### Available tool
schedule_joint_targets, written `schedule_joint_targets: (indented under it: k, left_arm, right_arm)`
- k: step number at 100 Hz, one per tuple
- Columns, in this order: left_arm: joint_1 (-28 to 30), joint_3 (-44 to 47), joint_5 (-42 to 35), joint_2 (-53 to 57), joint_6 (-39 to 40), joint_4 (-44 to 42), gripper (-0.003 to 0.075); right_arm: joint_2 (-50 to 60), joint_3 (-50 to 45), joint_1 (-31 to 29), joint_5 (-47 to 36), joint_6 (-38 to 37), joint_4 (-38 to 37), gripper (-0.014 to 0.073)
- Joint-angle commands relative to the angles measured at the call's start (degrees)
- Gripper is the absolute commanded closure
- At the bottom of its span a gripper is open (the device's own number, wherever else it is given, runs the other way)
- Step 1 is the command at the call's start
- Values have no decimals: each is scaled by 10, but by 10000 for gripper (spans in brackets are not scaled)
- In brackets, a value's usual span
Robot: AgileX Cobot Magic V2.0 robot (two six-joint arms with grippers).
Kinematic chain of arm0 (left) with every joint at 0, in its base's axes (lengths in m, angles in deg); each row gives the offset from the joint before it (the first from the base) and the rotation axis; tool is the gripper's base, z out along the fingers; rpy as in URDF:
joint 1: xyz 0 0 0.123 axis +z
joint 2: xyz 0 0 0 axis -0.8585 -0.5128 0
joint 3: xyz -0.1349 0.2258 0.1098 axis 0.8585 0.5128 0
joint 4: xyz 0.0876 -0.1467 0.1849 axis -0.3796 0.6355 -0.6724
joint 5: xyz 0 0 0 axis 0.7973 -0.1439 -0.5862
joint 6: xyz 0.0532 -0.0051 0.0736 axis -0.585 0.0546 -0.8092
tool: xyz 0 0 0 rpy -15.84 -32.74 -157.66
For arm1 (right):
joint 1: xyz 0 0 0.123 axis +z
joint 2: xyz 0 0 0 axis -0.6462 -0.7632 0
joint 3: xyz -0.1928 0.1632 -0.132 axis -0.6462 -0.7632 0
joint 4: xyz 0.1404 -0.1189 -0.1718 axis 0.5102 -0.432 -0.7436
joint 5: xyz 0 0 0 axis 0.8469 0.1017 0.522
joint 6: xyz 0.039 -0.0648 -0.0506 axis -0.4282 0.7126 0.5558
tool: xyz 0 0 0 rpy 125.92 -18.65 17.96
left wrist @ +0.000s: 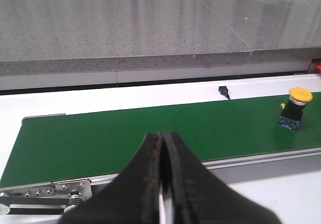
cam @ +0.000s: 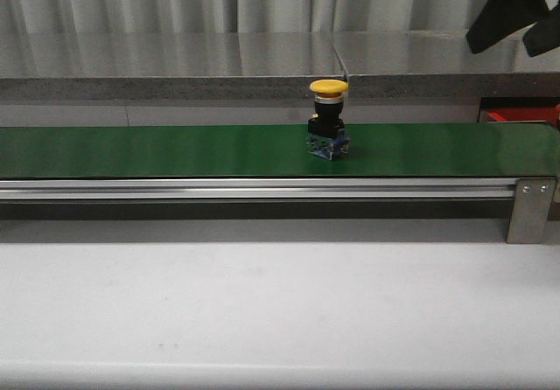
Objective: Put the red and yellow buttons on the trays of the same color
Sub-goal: 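Move the right gripper back over the belt and grasp the yellow button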
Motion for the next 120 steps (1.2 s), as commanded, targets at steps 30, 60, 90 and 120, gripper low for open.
schedule_joint_targets:
  k: [30, 60, 90, 120]
  left_arm:
    - [-4, -14, -39, -3, 1, 16, 741]
    - [-4, -14, -39, -3, 1, 16, 741]
    - [-4, -14, -39, -3, 1, 16, 741]
    - [-4, -14, -39, -3, 1, 16, 741]
  right_arm:
    - [-34, 87, 69, 64, 62, 5, 64]
    - [-115, 143, 80, 70, 110, 6, 64]
    - [-172, 180, 80, 48, 131, 10, 89]
    - [-180, 181, 80, 24, 131, 17, 655]
